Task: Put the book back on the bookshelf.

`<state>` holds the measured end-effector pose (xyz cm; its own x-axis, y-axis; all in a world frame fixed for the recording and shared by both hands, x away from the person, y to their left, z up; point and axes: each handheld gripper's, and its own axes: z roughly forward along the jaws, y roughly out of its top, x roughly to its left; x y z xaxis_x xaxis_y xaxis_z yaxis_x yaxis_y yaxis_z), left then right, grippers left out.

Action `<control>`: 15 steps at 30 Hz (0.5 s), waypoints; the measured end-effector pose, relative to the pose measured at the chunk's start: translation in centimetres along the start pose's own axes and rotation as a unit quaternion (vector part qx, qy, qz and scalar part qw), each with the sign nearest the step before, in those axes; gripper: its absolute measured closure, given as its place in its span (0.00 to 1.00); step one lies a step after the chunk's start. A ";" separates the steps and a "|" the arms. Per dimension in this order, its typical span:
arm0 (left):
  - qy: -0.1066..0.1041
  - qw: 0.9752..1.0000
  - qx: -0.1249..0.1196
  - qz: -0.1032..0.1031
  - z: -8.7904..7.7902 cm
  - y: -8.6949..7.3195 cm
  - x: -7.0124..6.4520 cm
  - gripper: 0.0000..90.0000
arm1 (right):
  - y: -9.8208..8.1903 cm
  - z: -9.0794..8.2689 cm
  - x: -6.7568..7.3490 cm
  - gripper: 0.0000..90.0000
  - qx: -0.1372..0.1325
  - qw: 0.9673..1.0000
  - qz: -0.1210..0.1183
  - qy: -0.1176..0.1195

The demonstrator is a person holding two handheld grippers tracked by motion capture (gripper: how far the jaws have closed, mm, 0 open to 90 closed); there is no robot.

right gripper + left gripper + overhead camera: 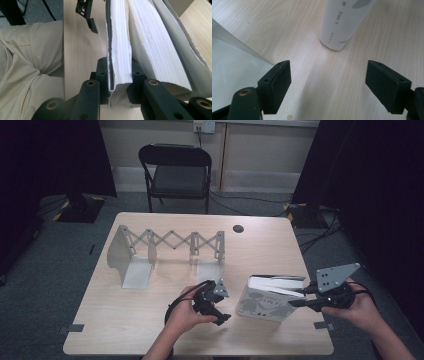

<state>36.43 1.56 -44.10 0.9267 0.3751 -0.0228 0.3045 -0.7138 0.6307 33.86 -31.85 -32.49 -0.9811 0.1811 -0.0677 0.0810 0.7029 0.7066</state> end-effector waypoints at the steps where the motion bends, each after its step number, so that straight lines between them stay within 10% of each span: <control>1: -0.002 1.000 0.003 0.004 0.0 0.2 0.1 0.23 | 0.1 0.0 0.0 0.84 0.005 1.000 0.003 -0.002; 15: -0.013 0.999 0.011 0.029 -1.9 4.0 -0.2 0.25 | 0.5 0.0 0.1 0.83 0.025 1.000 0.004 -0.003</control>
<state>37.02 -0.27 -40.11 0.9483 0.3172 -0.0075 0.2546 -0.7467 0.6145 33.84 -31.51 -32.12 -0.9794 0.1907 -0.0667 0.0973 0.7346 0.6715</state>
